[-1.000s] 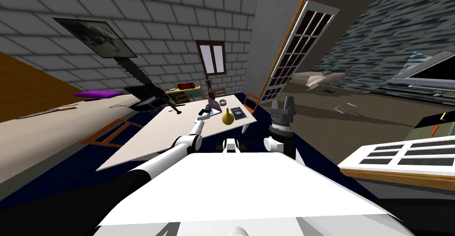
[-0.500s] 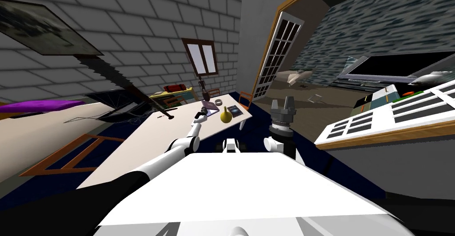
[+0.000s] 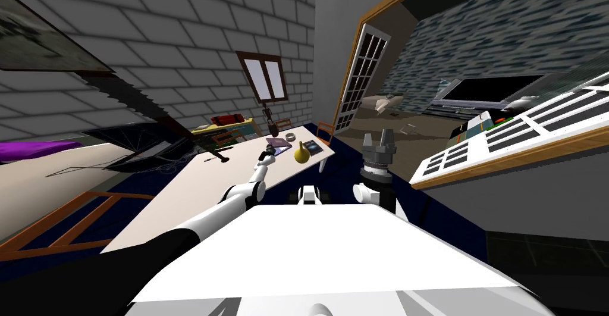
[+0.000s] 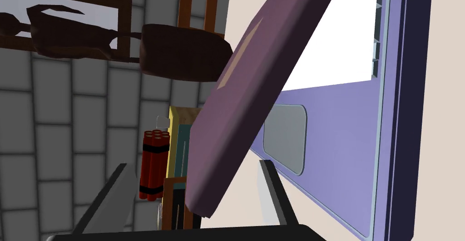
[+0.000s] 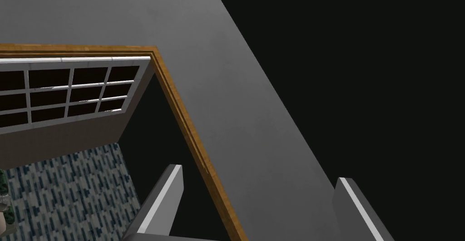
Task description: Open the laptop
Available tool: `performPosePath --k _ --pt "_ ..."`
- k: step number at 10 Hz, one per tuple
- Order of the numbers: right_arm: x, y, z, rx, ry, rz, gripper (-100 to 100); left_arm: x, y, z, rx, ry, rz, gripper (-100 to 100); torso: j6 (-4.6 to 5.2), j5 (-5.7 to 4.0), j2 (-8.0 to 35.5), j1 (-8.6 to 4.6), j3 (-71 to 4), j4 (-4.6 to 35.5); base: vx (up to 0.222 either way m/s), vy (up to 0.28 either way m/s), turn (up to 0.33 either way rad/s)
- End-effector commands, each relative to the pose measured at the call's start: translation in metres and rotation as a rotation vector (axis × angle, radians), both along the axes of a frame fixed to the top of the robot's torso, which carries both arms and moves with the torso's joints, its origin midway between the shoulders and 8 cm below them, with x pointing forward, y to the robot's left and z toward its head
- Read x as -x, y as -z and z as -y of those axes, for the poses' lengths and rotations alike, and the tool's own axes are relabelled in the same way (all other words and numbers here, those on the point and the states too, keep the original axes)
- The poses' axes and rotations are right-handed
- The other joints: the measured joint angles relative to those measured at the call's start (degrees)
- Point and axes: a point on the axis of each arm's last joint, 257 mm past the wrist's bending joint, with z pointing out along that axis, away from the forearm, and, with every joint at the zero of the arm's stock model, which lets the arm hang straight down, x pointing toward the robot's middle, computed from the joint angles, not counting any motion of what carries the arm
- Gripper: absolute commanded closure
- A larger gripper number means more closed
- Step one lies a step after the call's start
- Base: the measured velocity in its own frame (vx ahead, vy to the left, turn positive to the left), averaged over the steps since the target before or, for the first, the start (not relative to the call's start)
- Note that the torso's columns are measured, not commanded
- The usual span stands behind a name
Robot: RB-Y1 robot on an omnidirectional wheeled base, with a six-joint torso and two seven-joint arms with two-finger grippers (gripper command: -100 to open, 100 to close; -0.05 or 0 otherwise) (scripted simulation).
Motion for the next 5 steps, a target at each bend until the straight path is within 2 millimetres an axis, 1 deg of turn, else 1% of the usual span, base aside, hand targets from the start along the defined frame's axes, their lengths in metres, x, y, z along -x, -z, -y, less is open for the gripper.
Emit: performPosePath --k 1,2,4,5 --pt "0.000 0.000 0.000 0.000 0.000 0.000 0 -0.011 -0.021 -0.008 0.002 0.006 0.000 -100 0.03 0.03 0.0 0.03 0.0 0.0 -0.039 -0.049 0.024" --pt "0.000 0.000 0.000 0.000 0.000 0.000 0 -0.014 -0.026 -0.009 0.002 0.007 0.000 -100 0.02 0.04 0.0 0.12 0.0 0.0 -0.036 -0.046 0.022" --pt "0.000 0.000 0.000 0.000 0.000 0.000 0 -0.026 -0.048 -0.016 0.004 0.014 0.000 -100 0.01 0.02 0.1 0.19 0.1 0.1 -0.037 -0.054 0.024" --pt "0.000 0.000 0.000 0.000 0.000 0.000 0 -0.022 -0.038 -0.014 0.003 0.013 -0.005 -100 0.01 0.03 0.2 0.21 0.1 0.1 -0.015 -0.021 0.006"
